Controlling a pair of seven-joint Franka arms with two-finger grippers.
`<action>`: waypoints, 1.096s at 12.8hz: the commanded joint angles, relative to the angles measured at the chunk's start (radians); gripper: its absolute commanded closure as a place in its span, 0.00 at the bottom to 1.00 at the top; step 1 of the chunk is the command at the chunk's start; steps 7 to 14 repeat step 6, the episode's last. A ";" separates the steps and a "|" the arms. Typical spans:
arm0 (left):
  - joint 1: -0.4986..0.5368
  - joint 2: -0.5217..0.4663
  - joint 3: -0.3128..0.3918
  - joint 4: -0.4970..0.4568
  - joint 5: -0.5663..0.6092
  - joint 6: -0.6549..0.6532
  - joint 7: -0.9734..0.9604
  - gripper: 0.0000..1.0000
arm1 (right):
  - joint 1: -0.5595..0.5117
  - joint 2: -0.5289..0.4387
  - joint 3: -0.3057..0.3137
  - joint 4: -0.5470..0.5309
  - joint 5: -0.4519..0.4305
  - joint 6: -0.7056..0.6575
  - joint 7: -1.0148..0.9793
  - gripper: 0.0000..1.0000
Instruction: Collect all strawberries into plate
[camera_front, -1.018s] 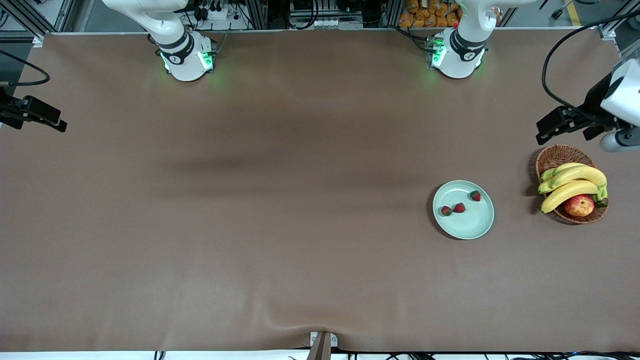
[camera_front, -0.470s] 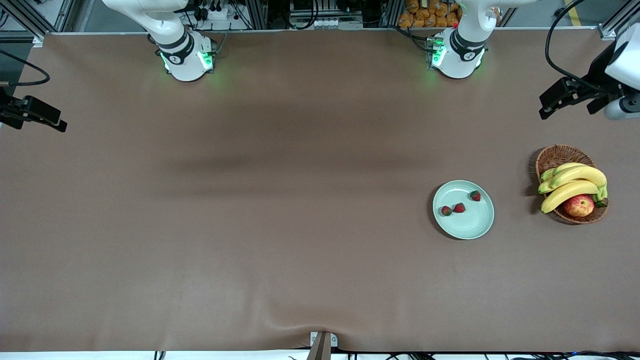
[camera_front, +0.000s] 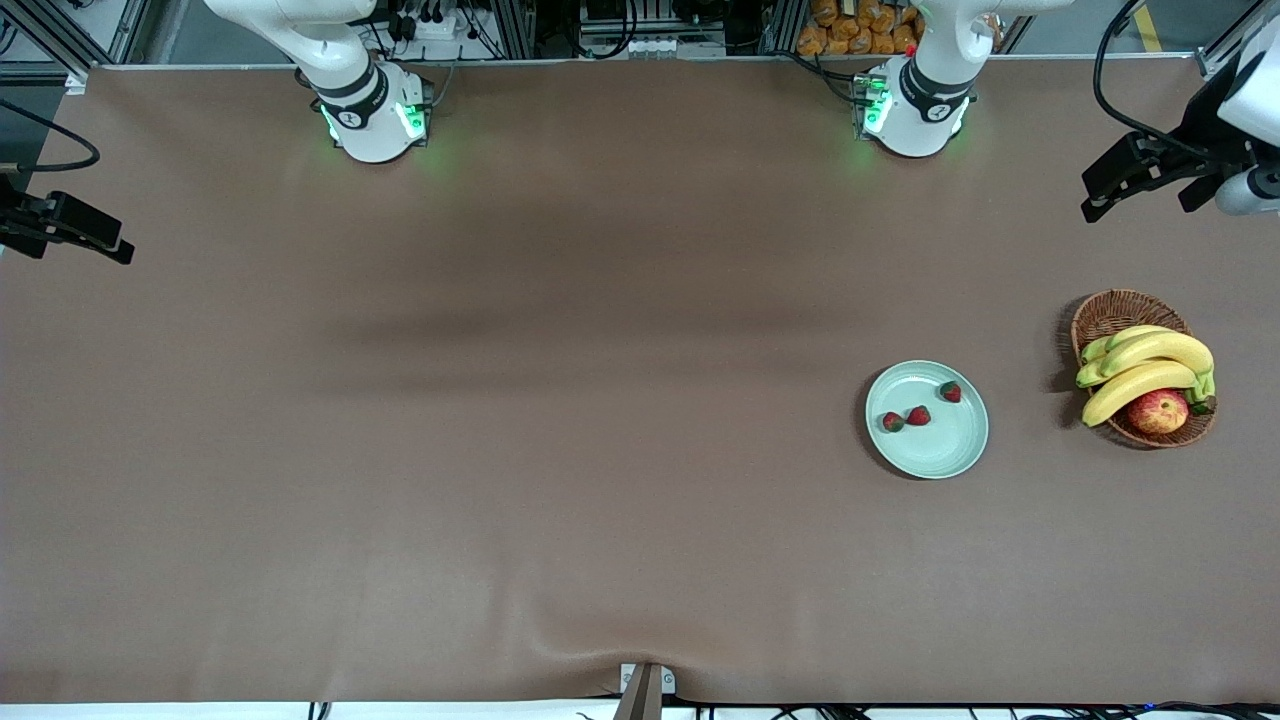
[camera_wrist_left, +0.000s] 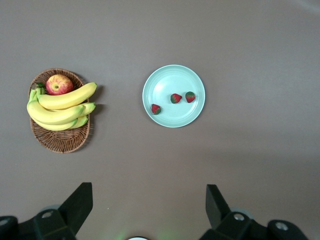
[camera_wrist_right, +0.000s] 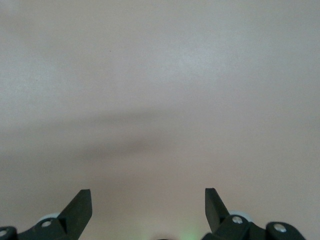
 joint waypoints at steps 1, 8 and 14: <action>-0.018 0.001 0.015 0.017 -0.005 -0.026 -0.007 0.00 | -0.021 -0.007 0.017 0.003 -0.012 -0.008 -0.007 0.00; -0.028 0.001 0.015 0.020 -0.005 -0.041 -0.007 0.00 | -0.021 -0.007 0.017 0.003 -0.012 -0.008 -0.007 0.00; -0.028 0.001 0.015 0.020 -0.005 -0.041 -0.007 0.00 | -0.021 -0.007 0.017 0.003 -0.012 -0.008 -0.007 0.00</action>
